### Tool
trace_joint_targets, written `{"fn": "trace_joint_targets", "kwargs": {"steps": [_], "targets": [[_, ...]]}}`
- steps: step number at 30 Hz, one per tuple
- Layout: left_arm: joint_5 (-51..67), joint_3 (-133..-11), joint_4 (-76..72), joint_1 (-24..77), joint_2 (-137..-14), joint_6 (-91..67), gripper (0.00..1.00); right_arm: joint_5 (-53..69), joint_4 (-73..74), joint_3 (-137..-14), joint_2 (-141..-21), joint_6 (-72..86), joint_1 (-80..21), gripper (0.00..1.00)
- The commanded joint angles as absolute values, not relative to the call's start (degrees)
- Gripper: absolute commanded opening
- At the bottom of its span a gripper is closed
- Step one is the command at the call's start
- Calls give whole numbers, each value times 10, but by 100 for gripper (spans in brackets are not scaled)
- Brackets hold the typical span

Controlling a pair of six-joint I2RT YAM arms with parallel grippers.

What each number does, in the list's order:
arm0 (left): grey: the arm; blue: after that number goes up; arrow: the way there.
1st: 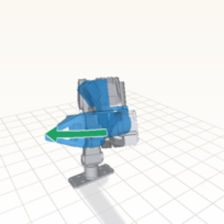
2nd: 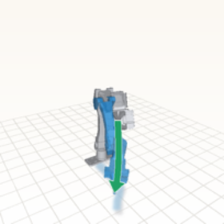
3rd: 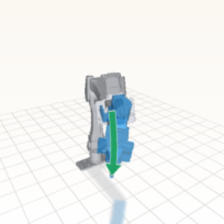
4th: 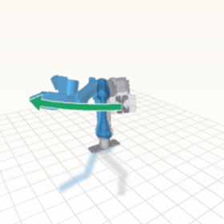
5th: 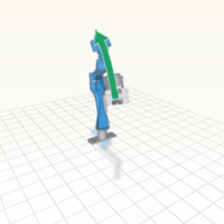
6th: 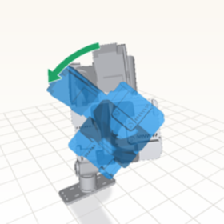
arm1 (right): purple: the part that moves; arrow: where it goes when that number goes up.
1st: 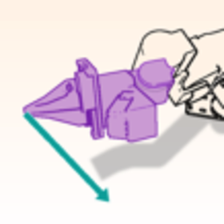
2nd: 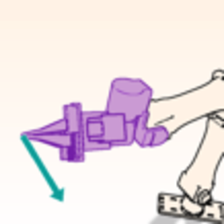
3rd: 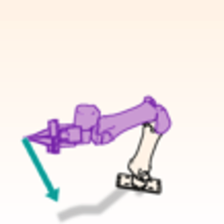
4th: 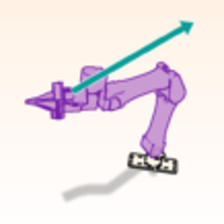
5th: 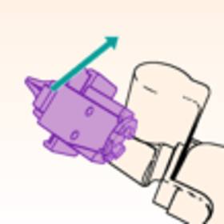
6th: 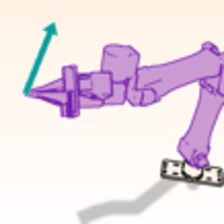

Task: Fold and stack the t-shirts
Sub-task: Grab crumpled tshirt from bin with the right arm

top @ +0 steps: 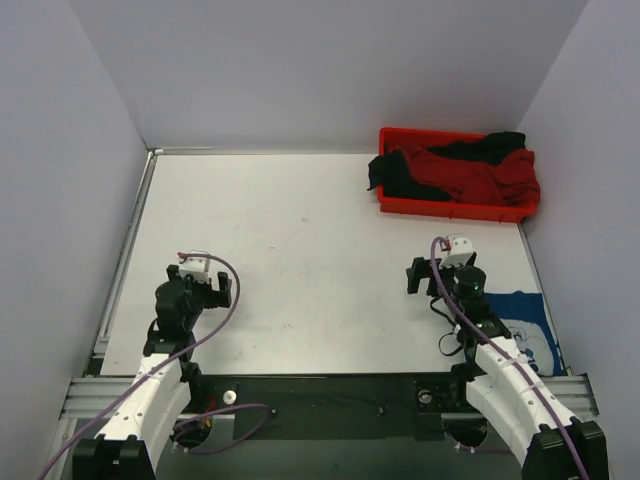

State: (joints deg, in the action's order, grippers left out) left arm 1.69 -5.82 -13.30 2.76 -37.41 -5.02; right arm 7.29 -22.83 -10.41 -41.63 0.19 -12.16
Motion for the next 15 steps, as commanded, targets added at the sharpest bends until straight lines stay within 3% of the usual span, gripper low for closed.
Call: {"fn": "trace_joint_targets", "kwargs": {"steps": [1,4,7,10,13,15], "targets": [[216,-99,-113,25,-367,185,97,17,-216,-205,-409,155,-88,100],[192,-124,-115,25,-387,170,97,118,-127,-361,-497,179,-19,100],[131,-192,-73,24,-440,71,97,99,52,-543,-612,170,23,100],[204,-239,-13,22,-482,12,97,32,168,-769,-782,173,67,88],[292,-243,-32,24,-490,-61,97,-46,248,-915,-953,221,105,84],[291,-240,-56,23,-500,-100,97,-55,278,-1034,-1047,246,126,79]]}}
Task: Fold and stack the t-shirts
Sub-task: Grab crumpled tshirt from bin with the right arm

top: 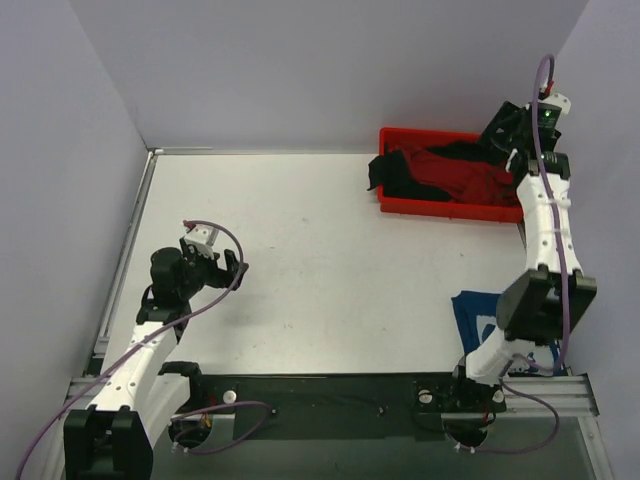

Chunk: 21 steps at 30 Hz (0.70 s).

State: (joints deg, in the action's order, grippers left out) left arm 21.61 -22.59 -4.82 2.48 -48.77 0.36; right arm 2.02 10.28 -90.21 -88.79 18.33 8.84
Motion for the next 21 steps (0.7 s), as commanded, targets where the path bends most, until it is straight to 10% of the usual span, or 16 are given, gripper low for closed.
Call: {"fn": "trace_joint_targets", "kwargs": {"steps": [1,11,21], "targets": [[287,-240,-62,21,-504,-102,96,-50,289,-1066,-1077,250,131,76],[269,-271,-40,3,-577,-37,96,-68,317,-1376,-1396,221,142,75],[282,-294,-56,-25,-621,-25,95,-70,308,-1361,-1410,243,156,10]]}}
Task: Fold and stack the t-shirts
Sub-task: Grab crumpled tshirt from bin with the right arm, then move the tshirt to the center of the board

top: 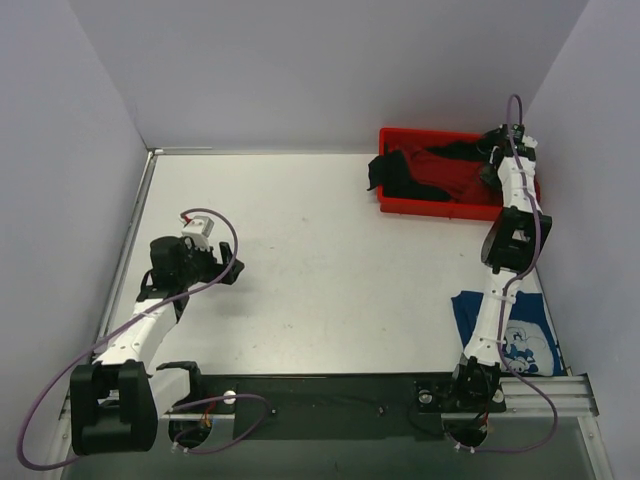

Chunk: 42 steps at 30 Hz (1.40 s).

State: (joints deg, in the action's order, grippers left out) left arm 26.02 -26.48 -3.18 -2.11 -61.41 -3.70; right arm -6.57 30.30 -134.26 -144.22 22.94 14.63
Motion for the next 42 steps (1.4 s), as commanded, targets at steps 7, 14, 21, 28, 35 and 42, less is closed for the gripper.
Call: {"fn": "trace_joint_targets", "kwargs": {"steps": [7,14,21,28,35,42], "targets": [[294,-297,-69,-25,-618,-22,95,-60,274,-1327,-1327,216,142,0],[304,-283,-119,-25,-585,-41,95,-178,104,-1025,-1049,260,49,0],[319,-275,-111,-24,-538,-43,96,-210,-46,-975,-882,202,-13,0],[305,-255,-126,-25,-492,-58,96,-58,-123,-1069,-794,60,-103,0],[278,-261,-132,-25,-470,-52,96,190,-148,-1162,-744,127,-182,0],[94,-309,-86,-26,-465,54,97,311,-223,-1098,-753,285,-277,0]]}}
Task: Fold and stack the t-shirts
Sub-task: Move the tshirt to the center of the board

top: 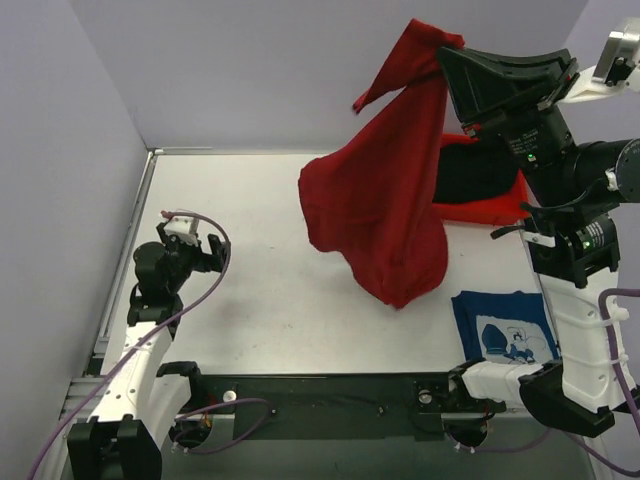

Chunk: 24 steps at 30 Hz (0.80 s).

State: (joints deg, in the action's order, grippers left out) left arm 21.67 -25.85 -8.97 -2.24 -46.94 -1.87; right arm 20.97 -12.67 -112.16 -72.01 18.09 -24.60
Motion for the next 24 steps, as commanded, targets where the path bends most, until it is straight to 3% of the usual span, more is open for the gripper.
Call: {"fn": "trace_joint_targets", "kwargs": {"steps": [1,6,11,16,20,21,22,23,24], "targets": [[82,-322,-85,-29,-468,81,97,321,-226,-1108,-765,291,-294,0],[30,-361,-98,-45,-501,123,97,367,-229,-1200,-842,340,-317,0],[38,-374,-84,-47,-490,127,97,315,-203,-1152,-850,324,-288,0],[36,-371,-66,-47,-479,138,97,469,-269,-1123,-929,453,-175,0],[58,-367,-64,-46,-474,140,97,394,-2,-1172,-1014,253,-179,0],[62,-366,-65,-47,-475,139,97,324,84,-1180,-1050,185,-184,9],[63,-365,-66,-46,-476,133,97,267,114,-1190,-1067,166,-195,41],[66,-366,-67,-46,-476,131,97,162,191,-1224,-1116,132,-200,55],[66,-366,-64,-47,-475,127,97,113,281,-1255,-1146,107,-208,78]]}}
